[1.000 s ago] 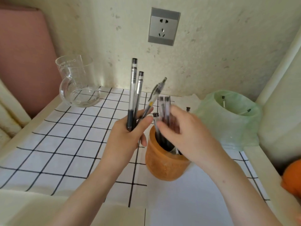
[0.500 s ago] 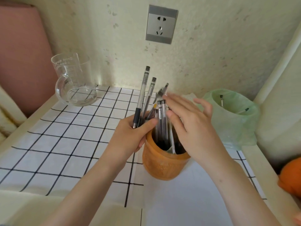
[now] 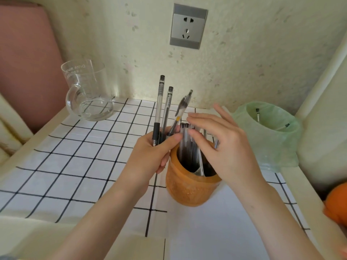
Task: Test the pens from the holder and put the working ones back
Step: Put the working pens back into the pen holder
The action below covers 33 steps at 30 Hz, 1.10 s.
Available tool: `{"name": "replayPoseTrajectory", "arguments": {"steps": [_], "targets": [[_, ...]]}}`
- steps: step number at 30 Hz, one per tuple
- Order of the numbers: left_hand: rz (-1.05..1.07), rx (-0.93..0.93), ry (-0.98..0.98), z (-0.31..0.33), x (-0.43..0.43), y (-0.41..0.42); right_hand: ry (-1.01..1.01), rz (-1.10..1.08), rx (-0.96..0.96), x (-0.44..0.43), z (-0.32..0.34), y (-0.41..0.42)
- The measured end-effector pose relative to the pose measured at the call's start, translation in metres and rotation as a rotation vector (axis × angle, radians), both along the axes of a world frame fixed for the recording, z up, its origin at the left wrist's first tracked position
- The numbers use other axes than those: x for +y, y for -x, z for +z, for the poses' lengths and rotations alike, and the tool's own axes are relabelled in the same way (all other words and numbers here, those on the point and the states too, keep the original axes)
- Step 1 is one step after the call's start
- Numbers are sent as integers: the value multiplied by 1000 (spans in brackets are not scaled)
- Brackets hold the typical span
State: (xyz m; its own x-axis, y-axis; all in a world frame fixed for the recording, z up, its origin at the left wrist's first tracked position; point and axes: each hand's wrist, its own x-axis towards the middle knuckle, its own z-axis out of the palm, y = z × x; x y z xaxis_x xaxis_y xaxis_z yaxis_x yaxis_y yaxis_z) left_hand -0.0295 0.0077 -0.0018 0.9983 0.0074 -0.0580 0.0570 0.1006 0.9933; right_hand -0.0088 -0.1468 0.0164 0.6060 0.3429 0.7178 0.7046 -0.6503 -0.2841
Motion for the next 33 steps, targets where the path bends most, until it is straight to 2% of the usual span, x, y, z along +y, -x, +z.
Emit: {"name": "replayPoseTrajectory", "arguments": {"steps": [9,14,17,20,23,27,30,33], "targets": [[108,-41,-53,3,-3,1,2,5,15,-2,3,3],[124,-136,-10,10,-2,3,-193,-31,120,1,14,12],[-9,-203,76,17,0,6,-315,-37,328,9,18,20],[-239,-225,67,22,3,11,-415,63,531,16,20,22],[-480,-212,4,24,5,14,-558,216,622,19,30,27],[-595,-135,35,22,7,15,-592,286,696,14,35,26],[-550,-202,4,22,7,14,-590,242,642,12,33,24],[-282,-241,-6,22,9,10,-735,116,557,3,35,18]]}}
